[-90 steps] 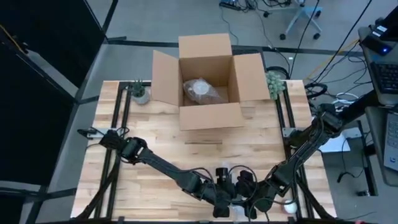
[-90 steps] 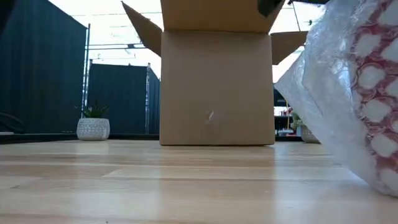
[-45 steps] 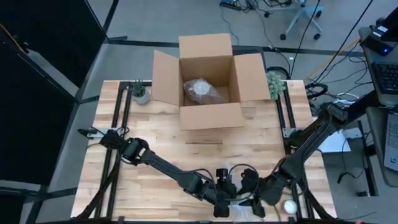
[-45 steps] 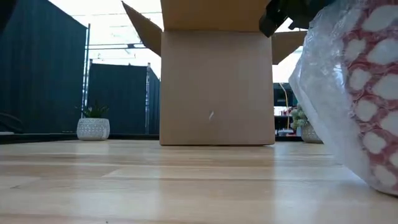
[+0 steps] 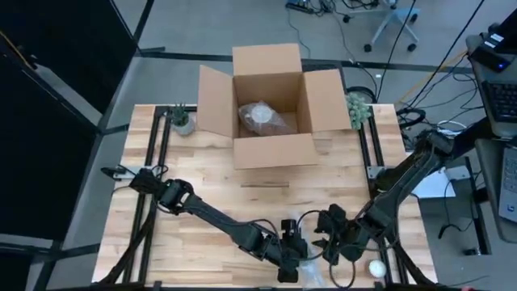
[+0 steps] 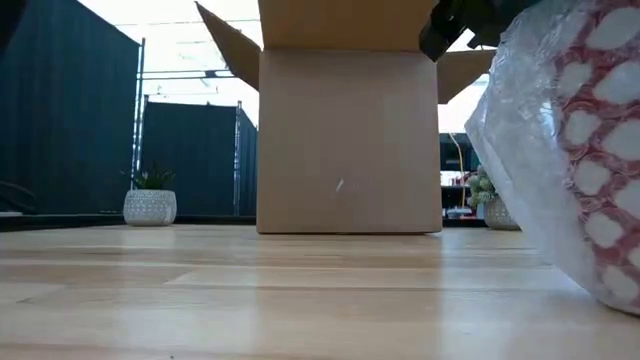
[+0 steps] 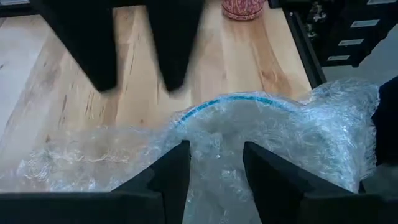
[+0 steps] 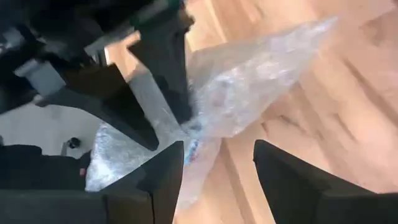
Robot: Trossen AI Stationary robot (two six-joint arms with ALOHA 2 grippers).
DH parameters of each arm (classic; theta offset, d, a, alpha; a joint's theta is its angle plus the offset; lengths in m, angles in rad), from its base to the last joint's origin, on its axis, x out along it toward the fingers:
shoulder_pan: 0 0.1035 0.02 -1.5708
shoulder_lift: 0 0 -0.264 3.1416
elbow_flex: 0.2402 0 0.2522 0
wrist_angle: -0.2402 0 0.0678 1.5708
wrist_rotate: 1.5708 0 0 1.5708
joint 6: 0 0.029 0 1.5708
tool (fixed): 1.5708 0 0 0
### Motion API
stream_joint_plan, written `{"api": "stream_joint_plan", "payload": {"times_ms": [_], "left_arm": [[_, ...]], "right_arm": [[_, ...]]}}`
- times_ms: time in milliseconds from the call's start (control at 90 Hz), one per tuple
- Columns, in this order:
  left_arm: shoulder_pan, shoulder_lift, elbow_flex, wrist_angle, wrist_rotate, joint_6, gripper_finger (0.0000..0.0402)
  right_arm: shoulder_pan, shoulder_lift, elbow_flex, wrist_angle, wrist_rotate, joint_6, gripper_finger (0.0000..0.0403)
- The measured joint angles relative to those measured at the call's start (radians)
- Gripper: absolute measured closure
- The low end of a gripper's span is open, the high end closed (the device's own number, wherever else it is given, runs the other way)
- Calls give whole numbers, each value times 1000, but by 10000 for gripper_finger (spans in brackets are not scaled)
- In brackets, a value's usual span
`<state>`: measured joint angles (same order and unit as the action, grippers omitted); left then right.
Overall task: Wrap mug
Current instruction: Put the wrapped red mug into the box
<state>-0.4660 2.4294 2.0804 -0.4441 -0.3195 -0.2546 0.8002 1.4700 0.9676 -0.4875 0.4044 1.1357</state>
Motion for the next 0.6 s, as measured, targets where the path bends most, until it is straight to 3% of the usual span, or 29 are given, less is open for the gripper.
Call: {"api": "stream_joint_plan", "payload": {"times_ms": [333,600], "left_arm": [[0,0,0,17,0,3,261],[-5,-16,37,-41,6,-11,261]], "right_arm": [[-50,227,12,142,-80,43,220],[-68,283,14,167,-68,56,220]]}}
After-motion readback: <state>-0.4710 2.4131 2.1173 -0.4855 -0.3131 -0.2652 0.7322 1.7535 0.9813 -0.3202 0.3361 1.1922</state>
